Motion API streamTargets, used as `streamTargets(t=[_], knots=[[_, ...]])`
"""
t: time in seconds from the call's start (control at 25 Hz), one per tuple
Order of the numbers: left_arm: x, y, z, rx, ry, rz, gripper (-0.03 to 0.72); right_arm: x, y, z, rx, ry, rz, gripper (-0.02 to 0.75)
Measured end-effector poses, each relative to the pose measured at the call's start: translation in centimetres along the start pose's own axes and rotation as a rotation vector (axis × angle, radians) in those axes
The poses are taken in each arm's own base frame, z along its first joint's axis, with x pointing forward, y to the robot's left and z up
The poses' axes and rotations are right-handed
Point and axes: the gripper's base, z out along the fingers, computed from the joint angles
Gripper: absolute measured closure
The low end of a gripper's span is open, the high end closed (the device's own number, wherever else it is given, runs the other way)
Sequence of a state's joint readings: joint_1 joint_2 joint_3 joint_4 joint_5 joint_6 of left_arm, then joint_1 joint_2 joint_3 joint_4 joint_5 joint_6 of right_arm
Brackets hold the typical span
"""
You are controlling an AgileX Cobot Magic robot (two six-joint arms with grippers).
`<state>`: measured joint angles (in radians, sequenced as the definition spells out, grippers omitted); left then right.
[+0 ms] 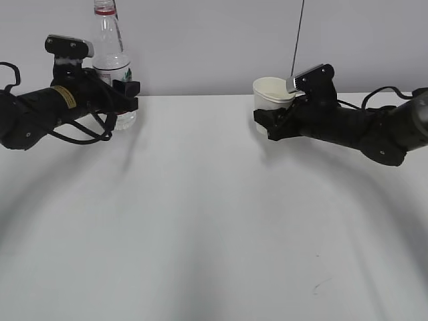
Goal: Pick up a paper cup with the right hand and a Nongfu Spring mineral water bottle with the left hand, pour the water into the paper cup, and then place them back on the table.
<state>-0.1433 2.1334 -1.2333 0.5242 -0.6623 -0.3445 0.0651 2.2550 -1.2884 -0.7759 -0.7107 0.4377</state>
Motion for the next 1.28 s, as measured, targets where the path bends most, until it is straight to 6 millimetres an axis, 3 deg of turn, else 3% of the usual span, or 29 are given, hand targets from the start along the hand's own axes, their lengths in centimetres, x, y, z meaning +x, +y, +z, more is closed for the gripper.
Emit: streamTargets(t=[0.2,0.84,1.28], knots=[[0.0,0.0,0.0,-0.001,0.002,-0.006,0.296,0.2,-0.2,0.0,0.006,0.000,-0.041,0.280],[0.0,0.0,0.0,-0.001,0.002,-0.007,0.296,3.8,0.3,1.1,-0.023,-0.036,-0.040,0.280],[0.0,0.0,0.0,-0.001,0.002,-0.008,0.296,3.9,0.3,1.1,-0.022,-0.034,-0.050,0.280]])
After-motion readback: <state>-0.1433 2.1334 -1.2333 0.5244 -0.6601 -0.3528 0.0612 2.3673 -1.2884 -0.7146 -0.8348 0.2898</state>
